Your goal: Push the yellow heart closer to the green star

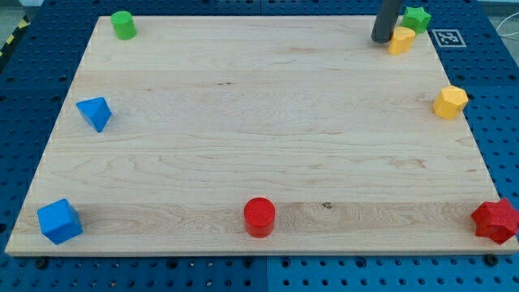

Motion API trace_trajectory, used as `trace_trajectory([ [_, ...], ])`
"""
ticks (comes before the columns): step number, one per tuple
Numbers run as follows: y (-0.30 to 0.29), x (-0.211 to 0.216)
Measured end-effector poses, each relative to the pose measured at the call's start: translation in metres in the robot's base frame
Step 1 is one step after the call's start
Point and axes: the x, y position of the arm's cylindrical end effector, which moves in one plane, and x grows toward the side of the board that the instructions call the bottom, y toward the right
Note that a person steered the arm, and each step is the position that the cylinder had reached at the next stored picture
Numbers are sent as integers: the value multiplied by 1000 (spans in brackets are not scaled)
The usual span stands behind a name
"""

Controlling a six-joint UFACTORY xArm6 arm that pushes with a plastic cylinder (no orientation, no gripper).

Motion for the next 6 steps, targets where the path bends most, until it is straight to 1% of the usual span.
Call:
trace_trajectory([
  [2, 6, -12],
  [4, 38, -12],
  [5, 42, -12],
  [6, 25, -12],
])
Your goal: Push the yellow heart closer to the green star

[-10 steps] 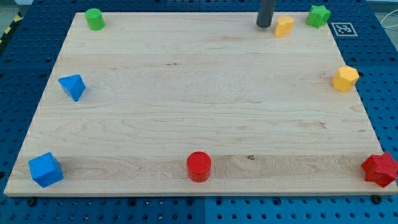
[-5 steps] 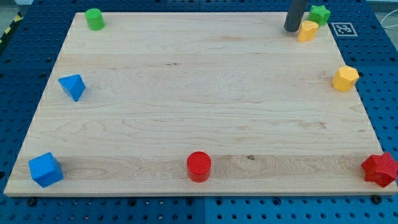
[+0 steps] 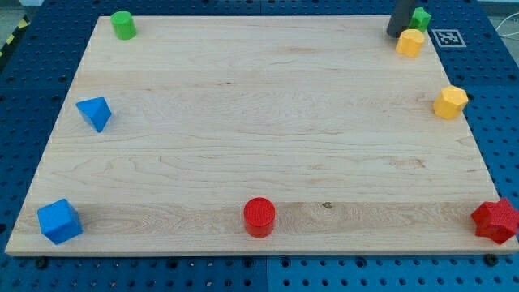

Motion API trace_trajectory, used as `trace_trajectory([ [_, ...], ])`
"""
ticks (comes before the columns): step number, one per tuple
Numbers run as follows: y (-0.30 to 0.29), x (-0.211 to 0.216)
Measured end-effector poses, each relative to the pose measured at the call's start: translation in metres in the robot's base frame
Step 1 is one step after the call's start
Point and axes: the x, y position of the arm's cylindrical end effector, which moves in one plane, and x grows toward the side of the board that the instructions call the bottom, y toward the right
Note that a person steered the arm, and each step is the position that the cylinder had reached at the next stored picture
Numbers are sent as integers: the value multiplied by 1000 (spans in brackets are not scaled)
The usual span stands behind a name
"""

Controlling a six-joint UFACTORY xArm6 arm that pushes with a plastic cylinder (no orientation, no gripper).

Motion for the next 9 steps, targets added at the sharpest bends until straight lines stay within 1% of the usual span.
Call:
trace_trajectory([
  [1, -1, 0],
  [3, -1, 21],
  [4, -1, 24],
  [6, -16, 32],
  [7, -12, 40],
  [9, -1, 43],
])
